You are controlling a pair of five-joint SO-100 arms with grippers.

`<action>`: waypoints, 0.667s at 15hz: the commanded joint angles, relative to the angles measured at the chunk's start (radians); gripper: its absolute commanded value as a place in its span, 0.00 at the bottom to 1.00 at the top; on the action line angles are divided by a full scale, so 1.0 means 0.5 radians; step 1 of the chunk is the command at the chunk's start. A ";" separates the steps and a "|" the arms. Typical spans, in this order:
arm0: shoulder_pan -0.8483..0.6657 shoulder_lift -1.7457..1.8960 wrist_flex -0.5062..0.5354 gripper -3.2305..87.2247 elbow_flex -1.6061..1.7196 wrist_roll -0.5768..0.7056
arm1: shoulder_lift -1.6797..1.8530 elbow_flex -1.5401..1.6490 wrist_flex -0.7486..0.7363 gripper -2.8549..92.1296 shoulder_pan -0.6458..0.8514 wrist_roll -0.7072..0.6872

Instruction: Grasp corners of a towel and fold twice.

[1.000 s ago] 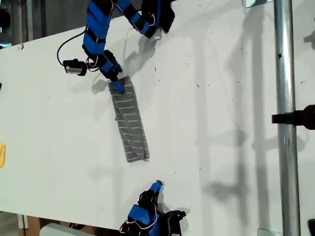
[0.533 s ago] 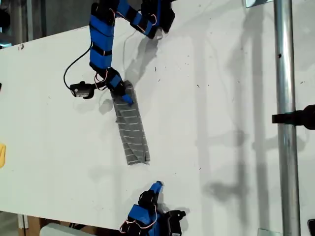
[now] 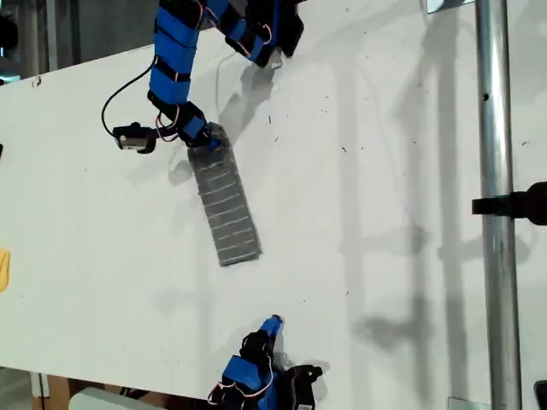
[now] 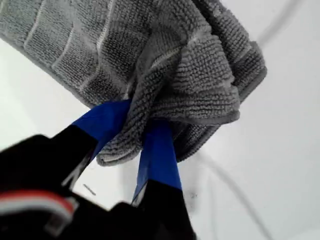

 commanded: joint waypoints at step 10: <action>-0.018 0.015 -0.015 0.02 -0.015 0.061 | -0.114 -0.626 0.614 0.33 0.123 -0.037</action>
